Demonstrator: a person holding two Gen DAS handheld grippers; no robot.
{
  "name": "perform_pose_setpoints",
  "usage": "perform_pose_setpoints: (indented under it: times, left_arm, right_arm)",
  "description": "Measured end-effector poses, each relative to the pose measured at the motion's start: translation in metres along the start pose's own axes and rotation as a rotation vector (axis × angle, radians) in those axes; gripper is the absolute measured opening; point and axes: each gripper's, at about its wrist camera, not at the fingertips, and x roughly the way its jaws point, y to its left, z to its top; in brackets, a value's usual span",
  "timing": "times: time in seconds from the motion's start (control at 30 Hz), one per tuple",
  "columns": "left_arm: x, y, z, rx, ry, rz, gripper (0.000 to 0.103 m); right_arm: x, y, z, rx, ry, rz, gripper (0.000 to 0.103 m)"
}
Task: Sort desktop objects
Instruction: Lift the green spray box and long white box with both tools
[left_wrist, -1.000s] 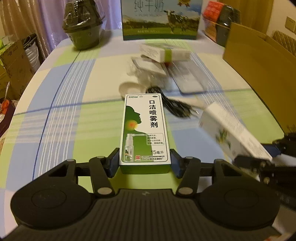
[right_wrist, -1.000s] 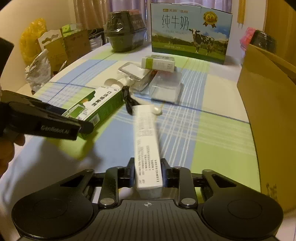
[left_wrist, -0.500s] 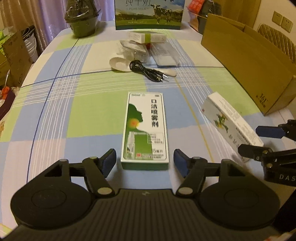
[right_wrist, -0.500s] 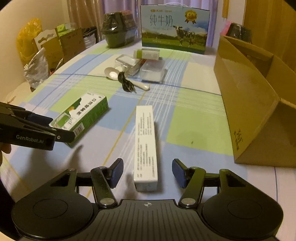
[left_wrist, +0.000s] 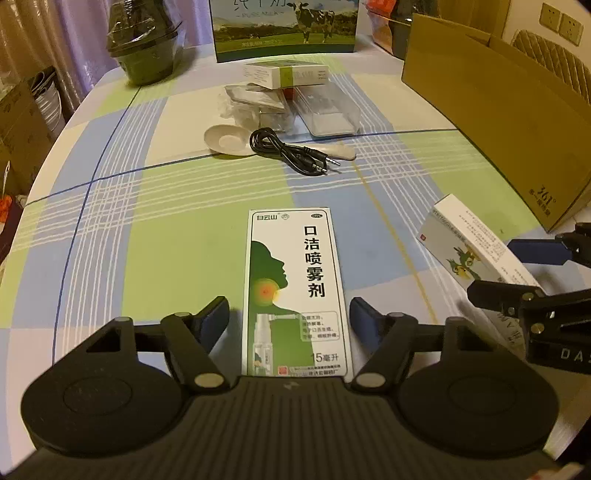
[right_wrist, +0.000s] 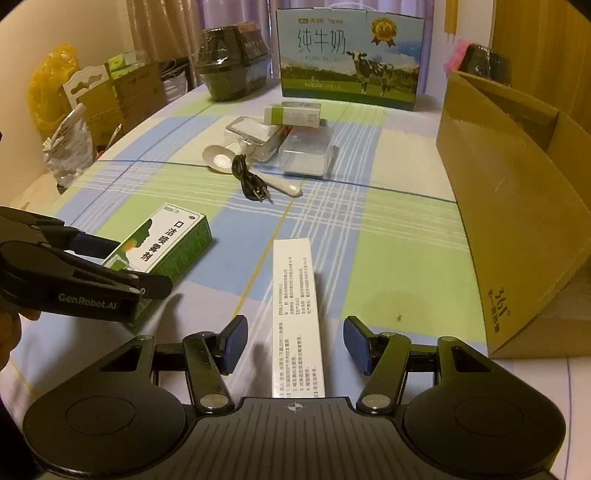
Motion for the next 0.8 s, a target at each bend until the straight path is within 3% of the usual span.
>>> perform_pose_setpoints:
  times: [0.03,0.1,0.27,0.37,0.43,0.8]
  left_arm:
    - [0.001,0.000,0.000,0.001,0.003,-0.001,0.065]
    - [0.004,0.002,0.000,0.001,0.016,-0.003,0.052]
    - [0.002,0.004,-0.003,-0.005,0.018,-0.008,0.051]
    - [0.000,0.004,-0.005,-0.010,0.021,-0.009,0.051]
    - [-0.003,0.005,-0.007,-0.016,0.022,-0.012,0.051]
    - [-0.034,-0.006,-0.016,-0.025,-0.005,-0.031,0.051]
  right_arm:
    - [0.002,0.000,0.001,0.003,0.003,0.001,0.056]
    - [0.006,-0.001,0.002,0.006,0.010,0.005,0.056]
    - [0.014,-0.003,0.005,0.018,0.034,-0.007,0.051]
    - [0.017,-0.003,0.005,0.009,0.052,-0.019,0.042]
    - [0.018,-0.001,0.004,-0.011,0.054,-0.027,0.023]
    - [-0.021,-0.001,-0.003,0.032,-0.007,-0.033,0.023]
